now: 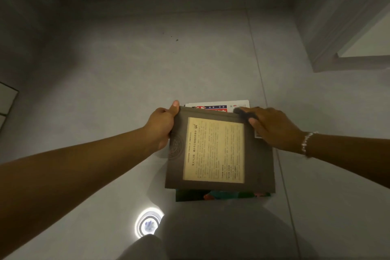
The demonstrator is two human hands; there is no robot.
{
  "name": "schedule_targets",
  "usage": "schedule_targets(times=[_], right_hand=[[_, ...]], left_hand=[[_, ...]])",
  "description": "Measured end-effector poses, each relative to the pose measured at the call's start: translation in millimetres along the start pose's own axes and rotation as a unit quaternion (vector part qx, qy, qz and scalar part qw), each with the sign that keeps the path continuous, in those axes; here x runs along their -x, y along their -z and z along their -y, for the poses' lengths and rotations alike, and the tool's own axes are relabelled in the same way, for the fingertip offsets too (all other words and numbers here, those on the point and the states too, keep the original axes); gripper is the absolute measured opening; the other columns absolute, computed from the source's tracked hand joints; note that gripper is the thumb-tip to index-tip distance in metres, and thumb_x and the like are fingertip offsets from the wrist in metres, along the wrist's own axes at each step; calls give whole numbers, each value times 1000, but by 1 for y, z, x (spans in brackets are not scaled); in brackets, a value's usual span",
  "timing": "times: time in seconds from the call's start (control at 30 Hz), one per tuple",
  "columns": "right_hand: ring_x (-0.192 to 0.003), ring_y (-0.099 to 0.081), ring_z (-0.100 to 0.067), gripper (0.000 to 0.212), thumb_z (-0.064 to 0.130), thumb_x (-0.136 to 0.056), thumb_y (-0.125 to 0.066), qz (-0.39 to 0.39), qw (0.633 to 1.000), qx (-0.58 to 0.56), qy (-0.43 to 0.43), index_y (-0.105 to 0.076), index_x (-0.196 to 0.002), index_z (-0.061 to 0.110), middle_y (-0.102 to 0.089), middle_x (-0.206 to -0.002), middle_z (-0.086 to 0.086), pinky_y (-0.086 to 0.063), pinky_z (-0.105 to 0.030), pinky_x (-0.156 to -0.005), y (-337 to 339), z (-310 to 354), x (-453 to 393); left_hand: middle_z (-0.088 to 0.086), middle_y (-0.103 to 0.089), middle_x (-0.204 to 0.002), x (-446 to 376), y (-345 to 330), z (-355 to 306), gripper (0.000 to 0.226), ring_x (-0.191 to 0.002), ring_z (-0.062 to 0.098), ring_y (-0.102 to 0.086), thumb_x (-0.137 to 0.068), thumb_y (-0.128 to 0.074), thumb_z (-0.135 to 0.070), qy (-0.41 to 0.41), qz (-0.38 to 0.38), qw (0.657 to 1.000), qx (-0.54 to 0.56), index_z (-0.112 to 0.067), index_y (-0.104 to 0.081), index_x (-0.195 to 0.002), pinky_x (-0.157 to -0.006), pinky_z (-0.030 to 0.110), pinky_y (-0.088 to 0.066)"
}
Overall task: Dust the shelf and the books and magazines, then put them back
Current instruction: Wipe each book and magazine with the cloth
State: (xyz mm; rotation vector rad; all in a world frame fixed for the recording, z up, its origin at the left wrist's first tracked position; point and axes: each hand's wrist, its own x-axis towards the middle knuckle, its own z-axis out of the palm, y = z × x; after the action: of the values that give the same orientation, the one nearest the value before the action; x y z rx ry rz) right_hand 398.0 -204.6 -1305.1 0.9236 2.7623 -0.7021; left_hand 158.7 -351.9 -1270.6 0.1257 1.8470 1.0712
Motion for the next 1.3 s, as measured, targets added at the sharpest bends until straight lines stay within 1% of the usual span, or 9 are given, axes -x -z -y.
schedule_targets(times=[0.13,0.2,0.5,0.67,0.73,0.93,1.1,1.23,1.3], right_hand=[[-144,-18,-19,68,69,-86,-3,36,997,-51,-34,-6,-147,39,-21,-157,3,-12,-41,-119,-17,-14,16],[-146,1,-16,56,55,-87,-5,36,999,-24,-28,0,-141,37,-8,-158,4,7,-30,-115,-21,4,14],[-137,28,-7,51,52,-93,0,81,987,48,131,7,-142,41,18,-147,18,25,-25,-106,-52,92,4],[-143,-8,-21,48,45,-102,-5,42,955,206,208,-19,-146,30,-22,-150,3,-6,-38,-117,-51,45,15],[-140,-10,-17,47,43,-103,-10,49,950,215,222,-21,-146,29,-27,-149,1,1,-34,-118,-48,27,18],[-142,-15,-26,51,47,-102,-5,23,974,154,164,-18,-147,28,-22,-151,-1,-8,-41,-118,-62,57,10],[-142,15,-19,63,56,-86,11,65,974,112,184,1,-145,36,8,-153,8,17,-37,-110,-68,101,-4],[-139,-28,-26,50,49,-98,-17,69,928,212,297,-39,-140,34,-39,-148,1,-17,-47,-110,-76,104,13],[-140,-27,-24,49,48,-95,-25,73,905,245,341,-38,-140,36,-39,-148,5,-16,-47,-110,-78,95,21]], left_hand=[[7,-65,-97,-2,8,11,37,-87,19,-62,-99,-40,-43,57,15,998,-1,-10,-56,-95,-78,34,-44],[8,-66,-101,-4,11,13,39,-91,21,-63,-99,-39,-43,77,35,996,6,-9,-57,-103,-75,33,-46],[15,-64,-112,-13,14,32,39,-99,27,-63,-100,-38,-40,121,59,991,-13,-9,-53,-118,-78,35,-51],[14,-64,-115,-18,18,36,41,-106,26,-62,-100,-39,-39,126,75,989,-14,-9,-51,-125,-86,36,-51],[13,-63,-116,-21,18,36,41,-106,25,-62,-101,-38,-40,130,82,988,-16,-10,-51,-126,-84,36,-51],[14,-64,-116,-26,22,35,40,-101,24,-63,-100,-39,-40,135,107,985,-16,-11,-50,-126,-73,33,-52],[14,-63,-116,-27,24,34,43,-104,26,-62,-101,-38,-40,136,134,982,-5,-10,-50,-128,-77,34,-52],[12,-63,-111,-24,23,33,42,-96,21,-62,-101,-36,-40,128,136,982,-10,-10,-50,-127,-72,31,-51],[13,-62,-116,-23,24,35,43,-101,22,-61,-100,-37,-40,125,125,984,-17,-10,-49,-129,-76,32,-52]])
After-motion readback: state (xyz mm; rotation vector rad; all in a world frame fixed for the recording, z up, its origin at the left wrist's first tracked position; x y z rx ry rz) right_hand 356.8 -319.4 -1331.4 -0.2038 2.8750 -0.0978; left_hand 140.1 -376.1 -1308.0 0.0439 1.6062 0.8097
